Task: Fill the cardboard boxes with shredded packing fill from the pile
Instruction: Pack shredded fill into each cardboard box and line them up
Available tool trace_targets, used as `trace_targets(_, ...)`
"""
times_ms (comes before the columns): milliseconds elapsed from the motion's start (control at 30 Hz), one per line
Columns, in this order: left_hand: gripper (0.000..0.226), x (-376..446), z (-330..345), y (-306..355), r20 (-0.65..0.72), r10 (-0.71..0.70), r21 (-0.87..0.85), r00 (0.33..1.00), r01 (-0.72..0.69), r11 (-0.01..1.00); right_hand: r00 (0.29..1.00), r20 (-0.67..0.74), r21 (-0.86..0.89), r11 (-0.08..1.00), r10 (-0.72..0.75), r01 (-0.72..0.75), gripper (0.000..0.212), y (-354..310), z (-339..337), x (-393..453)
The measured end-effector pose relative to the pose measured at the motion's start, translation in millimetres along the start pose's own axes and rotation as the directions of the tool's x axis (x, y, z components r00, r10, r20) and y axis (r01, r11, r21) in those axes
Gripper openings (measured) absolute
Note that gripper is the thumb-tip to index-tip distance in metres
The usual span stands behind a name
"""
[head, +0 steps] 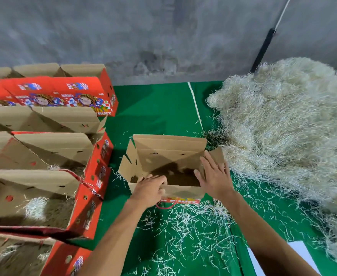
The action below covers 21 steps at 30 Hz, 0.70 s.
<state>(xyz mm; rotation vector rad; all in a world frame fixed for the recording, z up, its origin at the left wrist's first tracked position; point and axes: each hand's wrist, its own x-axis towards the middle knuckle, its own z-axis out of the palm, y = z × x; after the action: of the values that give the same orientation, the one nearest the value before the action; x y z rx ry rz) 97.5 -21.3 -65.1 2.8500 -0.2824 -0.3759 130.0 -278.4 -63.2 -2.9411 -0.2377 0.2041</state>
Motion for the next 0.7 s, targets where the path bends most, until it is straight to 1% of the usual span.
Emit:
trace_targets(33, 0.018, -1, 2, 3, -0.013, -0.01, -0.006, 1.0, 0.01, 1.0, 0.999, 0.023, 0.043, 0.998, 0.044, -0.045, 0.07, -1, 4, 0)
trace_targets(100, 0.048, 2, 5, 14, -0.037, -0.069, -0.038, 0.997, 0.068, 0.997, 0.992, 0.045, 0.157, 0.98, 0.12, -0.126, 0.065, -3, 11, -1)
trace_targets(133, 0.06, 4, 6, 21, -0.043, -0.091, -0.052, 0.995, 0.089, 0.995, 0.987, 0.053, 0.25, 0.955, 0.15, -0.159, 0.063, -5, 13, -1)
trace_targets(167, 0.065, 5, 9, 30, -0.056, -0.09, -0.05, 0.994, 0.088, 0.995, 0.985, 0.06, 0.38, 0.909, 0.16, -0.171, 0.061, -5, 14, -2)
trace_targets(200, 0.064, 7, 12, 39, -0.083, -0.066, -0.03, 0.994, 0.064, 0.997, 0.986, 0.077, 0.548, 0.82, 0.148, -0.166, 0.055, -5, 14, -4)
trace_targets(233, 0.06, 9, 15, 49, -0.111, -0.027, -0.001, 0.993, 0.028, 1.0, 0.986, 0.108, 0.701, 0.694, 0.129, -0.168, 0.048, -6, 14, -5)
trace_targets(267, 0.057, 10, 19, 60, -0.127, 0.012, 0.027, 0.992, -0.008, 1.0, 0.979, 0.163, 0.787, 0.582, 0.12, -0.203, 0.044, -5, 14, -7)
trace_targets(300, 0.056, 11, 23, 72, -0.143, 0.043, 0.048, 0.989, -0.036, 0.998, 0.968, 0.223, 0.815, 0.522, 0.116, -0.251, 0.045, -4, 13, -7)
trace_targets(367, 0.051, 17, 32, 94, -0.214, 0.084, 0.049, 0.973, -0.075, 0.996, 0.949, 0.3, 0.837, 0.451, 0.096, -0.31, 0.047, 3, 10, -7)
trace_targets(400, 0.046, 22, 36, 105, -0.252, 0.098, 0.009, 0.963, -0.099, 0.995, 0.942, 0.32, 0.862, 0.38, 0.103, -0.334, 0.046, 9, 8, -6)
trace_targets(433, 0.039, 27, 38, 116, -0.283, 0.109, -0.077, 0.953, -0.136, 0.988, 0.934, 0.335, 0.886, 0.295, 0.125, -0.357, 0.043, 16, 4, -4)
trace_targets(467, 0.035, 33, 39, 127, -0.321, 0.107, -0.188, 0.941, -0.174, 0.967, 0.928, 0.34, 0.9, 0.234, 0.156, -0.369, 0.04, 26, -2, -2)
trace_targets(500, 0.029, 39, 40, 138, -0.372, 0.09, -0.292, 0.924, -0.209, 0.933, 0.925, 0.331, 0.905, 0.216, 0.186, -0.367, 0.038, 36, -9, -1)
trace_targets(533, 0.022, 46, 39, 148, -0.433, 0.081, -0.345, 0.898, -0.248, 0.905, 0.929, 0.308, 0.907, 0.233, 0.206, -0.352, 0.035, 47, -16, -1)
trace_targets(600, 0.012, 62, 34, 173, -0.543, 0.13, -0.302, 0.83, -0.337, 0.892, 0.954, 0.232, 0.921, 0.271, 0.192, -0.279, 0.027, 70, -25, 1)
trace_targets(633, 0.01, 72, 32, 188, -0.563, 0.169, -0.308, 0.809, -0.394, 0.866, 0.967, 0.187, 0.932, 0.279, 0.175, -0.231, 0.024, 81, -30, 1)
trace_targets(667, 0.009, 81, 27, 205, -0.541, 0.179, -0.378, 0.822, -0.428, 0.821, 0.973, 0.148, 0.952, 0.242, 0.179, -0.189, 0.023, 92, -33, 3)
trace_targets(700, 0.009, 90, 22, 222, -0.498, 0.16, -0.488, 0.853, -0.428, 0.761, 0.972, 0.117, 0.974, 0.17, 0.204, -0.153, 0.023, 104, -35, 7)
